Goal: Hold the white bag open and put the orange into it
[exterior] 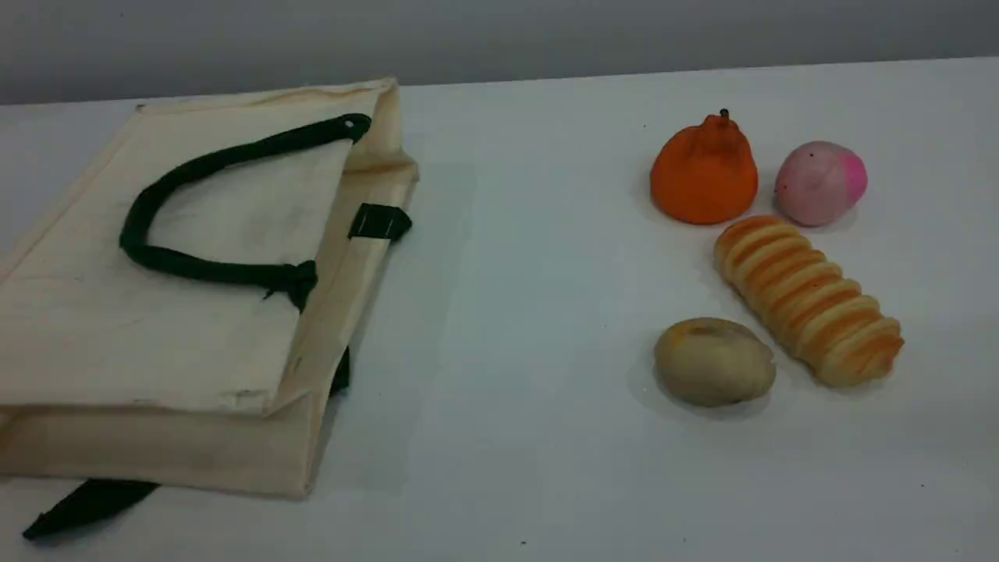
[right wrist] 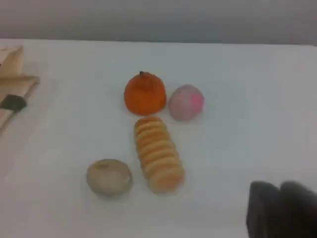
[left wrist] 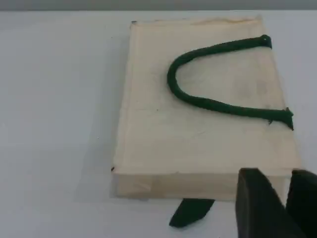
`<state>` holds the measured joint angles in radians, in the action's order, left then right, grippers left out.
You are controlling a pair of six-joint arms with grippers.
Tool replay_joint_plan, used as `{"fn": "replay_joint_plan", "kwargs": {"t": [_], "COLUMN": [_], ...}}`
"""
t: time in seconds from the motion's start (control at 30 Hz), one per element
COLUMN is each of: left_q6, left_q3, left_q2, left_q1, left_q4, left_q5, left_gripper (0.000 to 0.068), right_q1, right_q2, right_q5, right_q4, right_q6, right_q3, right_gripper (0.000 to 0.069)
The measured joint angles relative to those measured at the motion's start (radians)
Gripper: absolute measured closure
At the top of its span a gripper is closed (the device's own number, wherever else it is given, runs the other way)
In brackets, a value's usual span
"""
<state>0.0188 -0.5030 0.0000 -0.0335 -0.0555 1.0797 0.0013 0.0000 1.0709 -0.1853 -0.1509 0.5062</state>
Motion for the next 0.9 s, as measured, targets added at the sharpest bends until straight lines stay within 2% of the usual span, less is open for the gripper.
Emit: {"fn": "replay_joint_plan", "kwargs": {"t": [0.67,0.77,0.9], "left_q6": [0.0,0.0,0.047], "left_q3": [-0.004,-0.025,-0.092], "left_q2": [0.005,0.059,0.214], "left_q1": [0.0,0.0,0.0], "left_q4": [0.002,0.004,-0.007], "left_q5": [-0.003,-0.026,-0.041], "left_gripper": [0.0512,0.05,0.0472], "right_q1": [0.0,0.0,0.0], "right_q2": [0.0,0.0,0.014], "right_q5": [-0.002,-0.021,-0.03], "right_q4": [-0.053,-0.065,-0.098], "right_q6": [0.014,0.057,0.055], "right_q3": [0.0,0.0,0.004], "right_gripper": [0.0617,0.0583,0.0451]}}
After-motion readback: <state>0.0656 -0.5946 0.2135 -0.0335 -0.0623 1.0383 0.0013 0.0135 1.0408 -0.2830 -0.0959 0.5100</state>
